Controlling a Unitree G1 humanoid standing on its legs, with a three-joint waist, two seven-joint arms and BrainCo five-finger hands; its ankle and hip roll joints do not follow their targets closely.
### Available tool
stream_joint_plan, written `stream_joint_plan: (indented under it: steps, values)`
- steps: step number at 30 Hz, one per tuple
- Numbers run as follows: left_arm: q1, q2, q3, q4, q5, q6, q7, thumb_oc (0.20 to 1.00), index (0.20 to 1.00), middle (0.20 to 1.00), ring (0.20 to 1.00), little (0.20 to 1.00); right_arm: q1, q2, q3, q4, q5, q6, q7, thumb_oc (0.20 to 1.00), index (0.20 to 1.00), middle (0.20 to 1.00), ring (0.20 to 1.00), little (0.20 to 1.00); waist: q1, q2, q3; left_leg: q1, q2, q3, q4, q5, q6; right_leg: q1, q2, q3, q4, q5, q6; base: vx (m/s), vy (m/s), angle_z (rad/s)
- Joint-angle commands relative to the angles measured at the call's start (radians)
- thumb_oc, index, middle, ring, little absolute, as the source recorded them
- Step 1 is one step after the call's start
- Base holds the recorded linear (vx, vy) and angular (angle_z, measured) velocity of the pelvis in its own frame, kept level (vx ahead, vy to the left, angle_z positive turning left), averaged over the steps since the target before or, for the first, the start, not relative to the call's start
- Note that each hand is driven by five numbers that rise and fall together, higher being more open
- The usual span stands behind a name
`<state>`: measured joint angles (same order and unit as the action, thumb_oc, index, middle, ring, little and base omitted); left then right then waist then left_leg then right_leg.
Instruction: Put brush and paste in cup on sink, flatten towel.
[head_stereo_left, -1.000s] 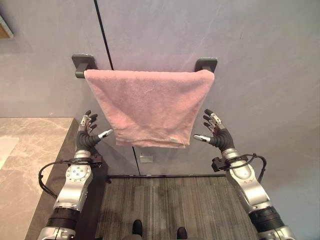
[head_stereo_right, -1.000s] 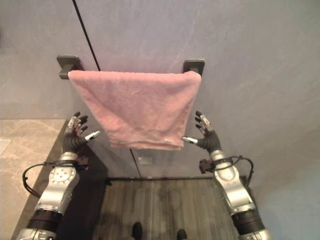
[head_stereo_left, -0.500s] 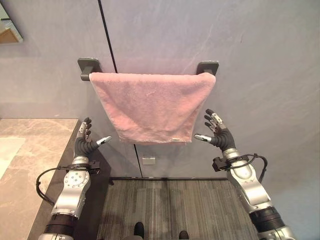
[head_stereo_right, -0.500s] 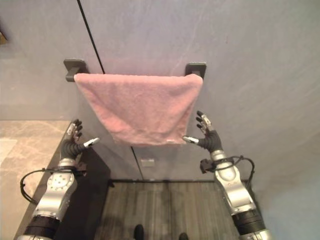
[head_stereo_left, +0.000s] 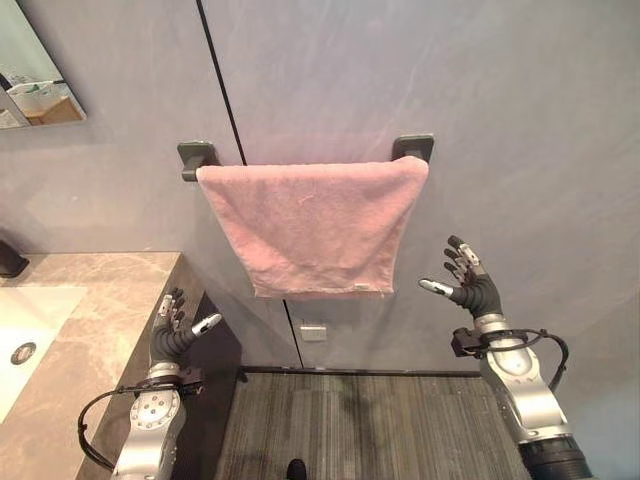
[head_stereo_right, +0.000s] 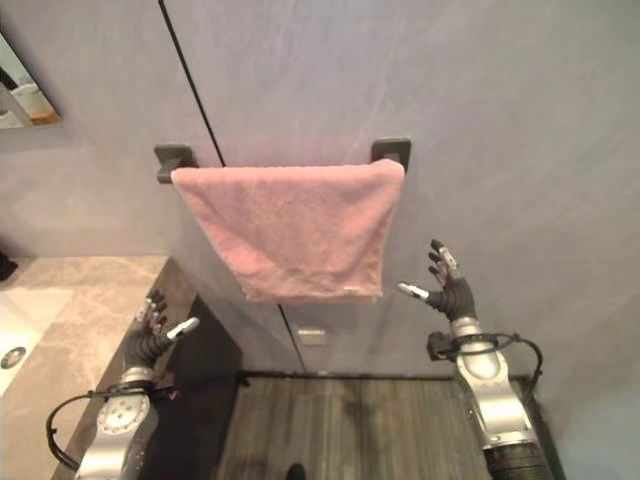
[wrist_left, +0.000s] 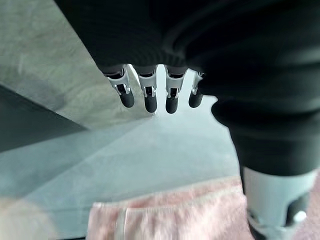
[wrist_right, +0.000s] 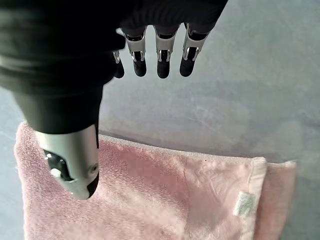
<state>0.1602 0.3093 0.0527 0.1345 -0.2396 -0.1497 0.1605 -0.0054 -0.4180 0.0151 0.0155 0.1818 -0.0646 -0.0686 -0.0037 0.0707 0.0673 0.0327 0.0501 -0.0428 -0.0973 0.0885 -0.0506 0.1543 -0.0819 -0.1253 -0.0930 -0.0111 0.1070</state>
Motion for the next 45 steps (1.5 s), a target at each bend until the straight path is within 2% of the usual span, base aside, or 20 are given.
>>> stream_joint_plan:
  steps: [1, 4, 8, 11, 14, 15, 19, 26, 36, 40, 45]
  values:
    - [-0.046, 0.07, -0.012, -0.037, -0.055, -0.035, -0.054, 1.0, 1.0, 1.0, 1.0, 1.0, -0.028, 0.005, -0.044, -0.019, -0.009, -0.038, -0.005, 1.0, 1.0, 1.0, 1.0, 1.0, 0.013, -0.061, -0.005, 0.048, 0.005, 0.05, 0.082, -0.19, -0.002, -0.031, -0.07, -0.038, 0.048, -0.093, 0.034, -0.04, -0.079, 0.11]
    - [-0.047, 0.059, -0.067, 0.011, -0.076, -0.021, -0.098, 1.0, 1.0, 1.0, 1.0, 1.0, -0.013, 0.004, -0.036, 0.027, -0.008, -0.036, 0.002, 1.0, 1.0, 1.0, 1.0, 1.0, 0.003, -0.054, -0.001, 0.045, 0.009, 0.052, 0.091, -0.19, -0.004, -0.033, -0.067, -0.033, 0.05, -0.094, 0.031, -0.04, -0.051, 0.0]
    - [-0.068, -0.017, -0.204, 0.346, -0.108, 0.035, -0.211, 1.0, 1.0, 1.0, 1.0, 1.0, 0.045, 0.034, 0.04, 0.224, -0.02, -0.009, 0.07, 1.0, 1.0, 1.0, 1.0, 1.0, -0.031, -0.045, 0.005, 0.04, 0.014, 0.073, 0.1, -0.191, -0.001, -0.052, -0.065, -0.014, 0.059, -0.092, 0.03, -0.04, -0.027, -0.22]
    - [-0.083, -0.055, -0.221, 0.523, -0.088, 0.042, -0.229, 1.0, 1.0, 1.0, 1.0, 1.0, 0.069, 0.048, 0.068, 0.32, -0.043, -0.004, 0.09, 1.0, 1.0, 1.0, 1.0, 1.0, -0.041, -0.044, 0.004, 0.042, 0.011, 0.081, 0.098, -0.194, 0.002, -0.058, -0.068, -0.008, 0.062, -0.09, 0.033, -0.01, 0.008, -0.21]
    - [-0.117, -0.094, -0.219, 0.781, -0.026, 0.049, -0.24, 1.0, 1.0, 1.0, 1.0, 1.0, 0.071, 0.063, 0.118, 0.467, -0.079, 0.0, 0.102, 1.0, 1.0, 1.0, 1.0, 1.0, -0.049, -0.048, 0.0, 0.046, 0.009, 0.09, 0.1, -0.2, 0.001, -0.057, -0.07, -0.003, 0.058, -0.088, 0.034, 0.0, 0.0, 0.0]
    - [-0.118, -0.094, -0.219, 0.782, -0.026, 0.048, -0.24, 1.0, 1.0, 1.0, 1.0, 1.0, 0.07, 0.063, 0.119, 0.468, -0.079, 0.0, 0.102, 1.0, 1.0, 1.0, 1.0, 1.0, -0.049, -0.048, 0.0, 0.046, 0.009, 0.09, 0.1, -0.2, 0.001, -0.057, -0.07, -0.003, 0.058, -0.088, 0.034, -0.01, -0.002, -0.03]
    - [-0.128, -0.111, -0.198, 0.986, 0.053, 0.067, -0.239, 1.0, 1.0, 1.0, 1.0, 1.0, 0.058, 0.068, 0.173, 0.639, -0.135, 0.012, 0.104, 1.0, 1.0, 1.0, 1.0, 1.0, -0.046, -0.057, -0.008, 0.048, 0.008, 0.094, 0.101, -0.204, 0.001, -0.057, -0.068, -0.002, 0.057, -0.088, 0.033, 0.0, 0.0, 0.0]
    - [-0.127, -0.111, -0.194, 1.068, 0.114, 0.081, -0.232, 1.0, 1.0, 1.0, 1.0, 1.0, 0.043, 0.081, 0.205, 0.814, -0.191, 0.036, 0.093, 1.0, 1.0, 1.0, 1.0, 1.0, -0.034, -0.067, -0.015, 0.052, 0.008, 0.089, 0.095, -0.204, 0.0, -0.051, -0.066, -0.01, 0.05, -0.086, 0.033, 0.0, 0.0, 0.0]
    - [-0.141, -0.112, -0.197, 1.076, 0.115, 0.084, -0.213, 1.0, 1.0, 1.0, 1.0, 1.0, 0.02, 0.106, 0.229, 0.9, -0.19, 0.041, 0.087, 1.0, 1.0, 1.0, 1.0, 1.0, -0.021, -0.074, -0.02, 0.054, 0.006, 0.079, 0.091, -0.203, 0.0, -0.043, -0.065, -0.023, 0.044, -0.084, 0.033, 0.0, 0.0, 0.0]
    - [-0.143, -0.118, -0.201, 1.079, 0.117, 0.085, -0.208, 1.0, 1.0, 1.0, 1.0, 1.0, 0.018, 0.115, 0.244, 0.874, -0.183, 0.038, 0.094, 1.0, 1.0, 1.0, 1.0, 1.0, -0.017, -0.074, -0.021, 0.054, 0.005, 0.075, 0.09, -0.204, 0.001, -0.041, -0.065, -0.029, 0.043, -0.084, 0.034, 0.0, 0.0, 0.0]
    - [-0.13, -0.124, -0.198, 1.073, 0.113, 0.087, -0.201, 1.0, 1.0, 1.0, 1.0, 1.0, 0.014, 0.109, 0.249, 0.681, -0.142, 0.02, 0.105, 1.0, 1.0, 1.0, 1.0, 1.0, -0.013, -0.072, -0.022, 0.052, 0.001, 0.072, 0.088, -0.201, 0.001, -0.041, -0.068, -0.032, 0.045, -0.083, 0.035, 0.0, 0.0, 0.0]
